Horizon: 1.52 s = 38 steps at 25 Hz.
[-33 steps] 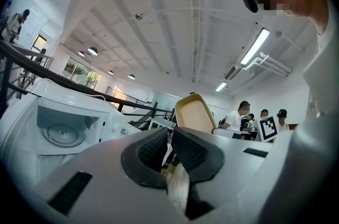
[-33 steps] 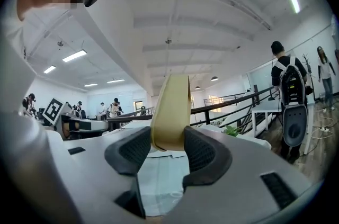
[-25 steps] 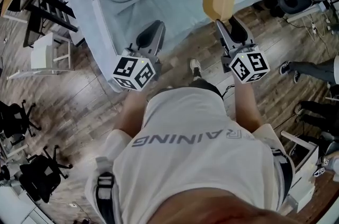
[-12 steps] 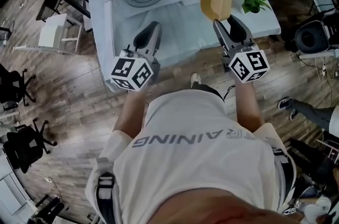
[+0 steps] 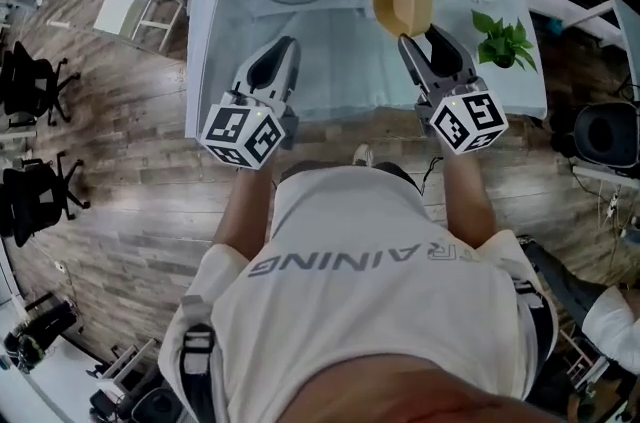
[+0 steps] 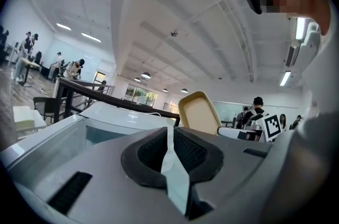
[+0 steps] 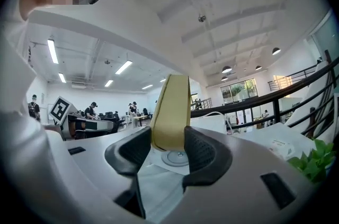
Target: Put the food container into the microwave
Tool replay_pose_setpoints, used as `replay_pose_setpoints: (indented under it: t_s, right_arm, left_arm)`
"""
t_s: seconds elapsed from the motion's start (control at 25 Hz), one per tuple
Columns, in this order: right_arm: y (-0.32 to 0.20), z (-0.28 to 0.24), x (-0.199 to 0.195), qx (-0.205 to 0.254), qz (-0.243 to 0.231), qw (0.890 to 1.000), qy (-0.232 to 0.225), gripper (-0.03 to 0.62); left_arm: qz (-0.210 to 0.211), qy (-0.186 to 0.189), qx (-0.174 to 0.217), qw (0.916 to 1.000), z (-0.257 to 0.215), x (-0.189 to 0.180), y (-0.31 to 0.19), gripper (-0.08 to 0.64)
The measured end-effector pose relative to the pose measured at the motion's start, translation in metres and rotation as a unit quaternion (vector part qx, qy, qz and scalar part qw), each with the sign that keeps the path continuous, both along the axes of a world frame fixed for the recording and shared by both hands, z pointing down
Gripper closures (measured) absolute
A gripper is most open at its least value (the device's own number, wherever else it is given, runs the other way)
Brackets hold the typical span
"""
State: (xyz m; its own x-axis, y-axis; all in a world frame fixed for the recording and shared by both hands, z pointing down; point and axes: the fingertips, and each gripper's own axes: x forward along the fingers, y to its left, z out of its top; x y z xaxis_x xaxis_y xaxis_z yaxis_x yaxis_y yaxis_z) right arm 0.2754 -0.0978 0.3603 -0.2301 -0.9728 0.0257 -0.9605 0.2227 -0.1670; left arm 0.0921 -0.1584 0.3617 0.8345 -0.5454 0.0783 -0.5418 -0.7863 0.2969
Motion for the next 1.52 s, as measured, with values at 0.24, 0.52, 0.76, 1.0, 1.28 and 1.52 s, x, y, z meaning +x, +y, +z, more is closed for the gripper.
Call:
replay_pose_setpoints:
  t_s: [0.24,0.52,0.76,1.0,1.28,1.52]
  right_arm:
    - [-0.012,0.027,-0.008,-0.014,-0.075,0.997,-0.018,0.383]
    - [-0.019,0.055,-0.031,-0.049,-0.14,0.988,-0.03,0.383]
    - [-0.031,0.088,-0.045,-0.082,-0.171,0.982,-0.014,0.383]
    - [-0.052,0.116,-0.078,-0.12,-0.216,0.969,-0.003,0.383]
    - [-0.086,0.154,-0.098,-0.171,-0.22,0.96,-0.031,0.383]
    - [-0.111,0.18,-0.107,-0.214,-0.207,0.95,-0.097,0.383]
  left_arm:
    - [-0.062,-0.03,-0.001,0.9976,0.009,-0.008,0.006,0.5]
    - [-0.088,-0.034,-0.009,0.9955,0.018,-0.011,0.005,0.5]
    - [-0.091,-0.032,-0.012,0.9953,0.035,-0.003,-0.003,0.5]
    - [-0.113,-0.025,-0.019,0.9932,0.042,-0.022,-0.016,0.5]
    - [-0.121,-0.029,-0.03,0.9918,0.049,-0.036,-0.027,0.5]
    - [-0.114,-0.024,-0.038,0.9925,0.047,-0.038,-0.037,0.5]
